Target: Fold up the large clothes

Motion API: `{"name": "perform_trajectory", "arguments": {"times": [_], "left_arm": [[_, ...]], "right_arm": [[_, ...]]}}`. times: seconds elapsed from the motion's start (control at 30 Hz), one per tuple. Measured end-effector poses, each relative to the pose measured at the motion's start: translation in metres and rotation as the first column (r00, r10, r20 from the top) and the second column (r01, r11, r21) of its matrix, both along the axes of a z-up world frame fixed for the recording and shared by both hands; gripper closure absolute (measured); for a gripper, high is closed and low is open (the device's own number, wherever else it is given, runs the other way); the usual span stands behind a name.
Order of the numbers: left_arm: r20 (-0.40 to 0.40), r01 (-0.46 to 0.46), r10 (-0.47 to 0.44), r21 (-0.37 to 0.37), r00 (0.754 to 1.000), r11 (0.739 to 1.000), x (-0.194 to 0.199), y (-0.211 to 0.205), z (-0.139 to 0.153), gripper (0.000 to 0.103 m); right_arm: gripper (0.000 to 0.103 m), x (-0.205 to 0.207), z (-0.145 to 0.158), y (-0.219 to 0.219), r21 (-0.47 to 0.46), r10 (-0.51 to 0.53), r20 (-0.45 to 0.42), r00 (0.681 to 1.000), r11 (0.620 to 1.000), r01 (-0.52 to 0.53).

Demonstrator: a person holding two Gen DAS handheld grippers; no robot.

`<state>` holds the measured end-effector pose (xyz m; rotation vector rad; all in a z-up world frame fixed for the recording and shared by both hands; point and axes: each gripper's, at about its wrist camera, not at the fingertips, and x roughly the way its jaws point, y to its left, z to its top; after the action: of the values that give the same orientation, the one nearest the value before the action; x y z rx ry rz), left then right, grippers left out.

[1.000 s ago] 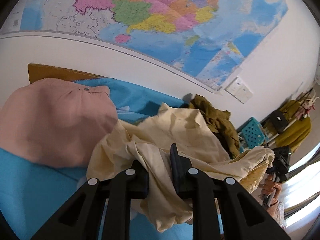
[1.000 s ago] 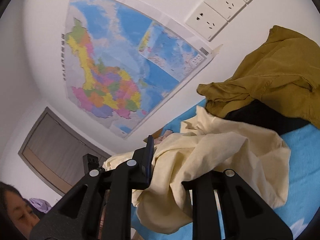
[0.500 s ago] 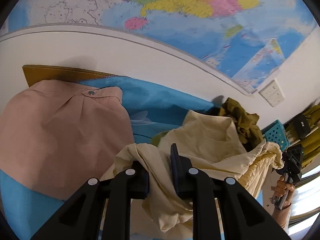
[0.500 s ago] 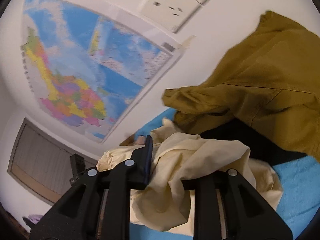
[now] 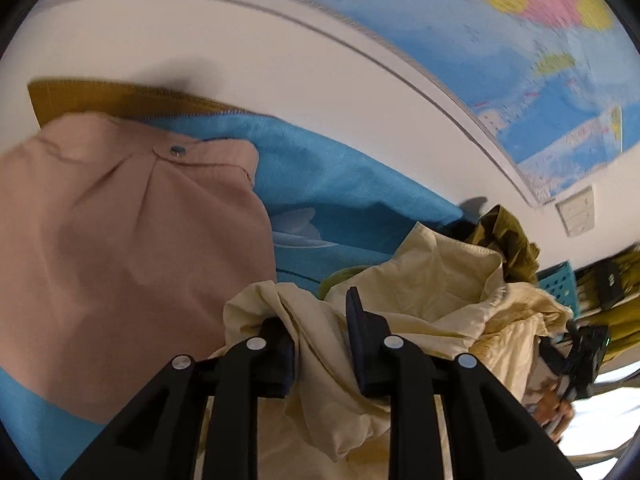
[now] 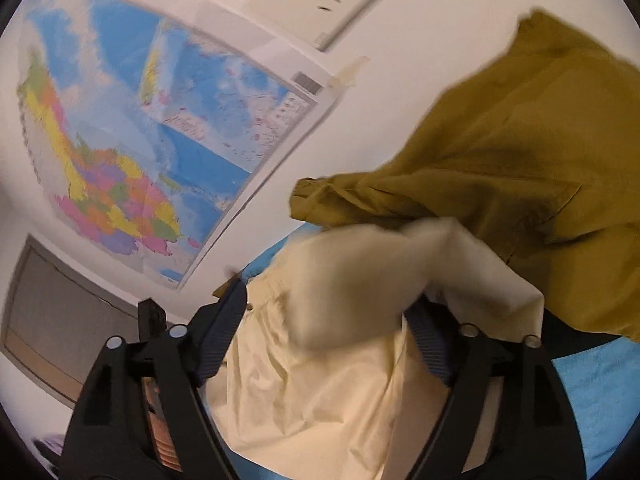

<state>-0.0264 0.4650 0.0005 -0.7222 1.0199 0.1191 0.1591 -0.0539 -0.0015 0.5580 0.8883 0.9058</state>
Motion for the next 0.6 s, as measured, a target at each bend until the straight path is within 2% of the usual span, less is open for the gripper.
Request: {"name": "perform_trajectory", "arguments": {"times": [0.1,0.13,0.17,0.23,0.3,0.33,0.37,0.43,0.47,0.5,0.53,0.57,0.6], "left_arm": [[0.022,-0.004,0.006,-0.074,1.0,0.997,-0.004,0.007,-0.004,0.073],[0.042,0.002,0.003,-0.1,0.999,0.995,-0.006,0.008,-0.004,0.067],[0.057,0.009,-0.003,-0.117,0.998,0.993,-0.008,0.008,-0.003,0.055],[0.097,0.016,0.0,-0.161,0.995,0.987,-0.013,0.007,-0.001,0.041],[0.144,0.011,0.011,-0.157,0.99,0.988,-0.021,0.003,0.006,0.033],[0.169,0.016,0.008,-0.138,0.986,0.99,-0.025,-0.001,0.011,0.025],[0.211,0.044,-0.02,-0.109,0.977,0.993,-0.031,-0.009,0.019,0.024],[0.248,0.086,-0.068,-0.063,0.966,0.994,-0.038,-0.022,0.028,0.024],[0.265,0.1,-0.087,-0.037,0.96,0.994,-0.042,-0.028,0.031,0.023],[0.275,0.121,-0.12,0.014,0.954,0.993,-0.043,-0.039,0.034,0.023],[0.259,0.152,-0.174,0.104,0.95,0.983,-0.043,-0.054,0.036,0.022],[0.238,0.173,-0.207,0.157,0.949,0.972,-0.042,-0.064,0.035,0.022],[0.208,0.206,-0.25,0.214,0.945,0.955,-0.038,-0.076,0.033,0.022]], "right_arm": [[0.02,-0.035,0.013,0.012,-0.097,0.054,0.142,0.988,0.994,-0.04],[0.02,-0.044,0.014,0.019,-0.132,0.086,0.17,0.982,0.989,-0.064],[0.019,-0.055,0.015,0.029,-0.185,0.119,0.204,0.972,0.979,-0.081],[0.018,-0.077,0.014,0.056,-0.309,0.19,0.286,0.939,0.946,-0.098],[0.011,-0.089,0.008,0.079,-0.411,0.237,0.349,0.907,0.908,-0.079],[0.011,-0.092,-0.001,0.096,-0.485,0.267,0.373,0.888,0.873,-0.059],[0.011,-0.091,-0.007,0.103,-0.514,0.276,0.379,0.883,0.856,-0.047],[0.025,-0.084,-0.022,0.117,-0.562,0.291,0.368,0.883,0.826,-0.038],[0.045,-0.08,-0.027,0.12,-0.569,0.282,0.364,0.887,0.822,-0.028],[0.059,-0.077,-0.028,0.12,-0.565,0.279,0.36,0.89,0.825,-0.03],[0.068,-0.072,-0.029,0.12,-0.559,0.273,0.365,0.89,0.829,-0.025],[0.084,-0.068,-0.028,0.118,-0.55,0.263,0.368,0.892,0.835,-0.019],[0.092,-0.063,-0.027,0.116,-0.533,0.253,0.362,0.897,0.846,-0.024]]}}
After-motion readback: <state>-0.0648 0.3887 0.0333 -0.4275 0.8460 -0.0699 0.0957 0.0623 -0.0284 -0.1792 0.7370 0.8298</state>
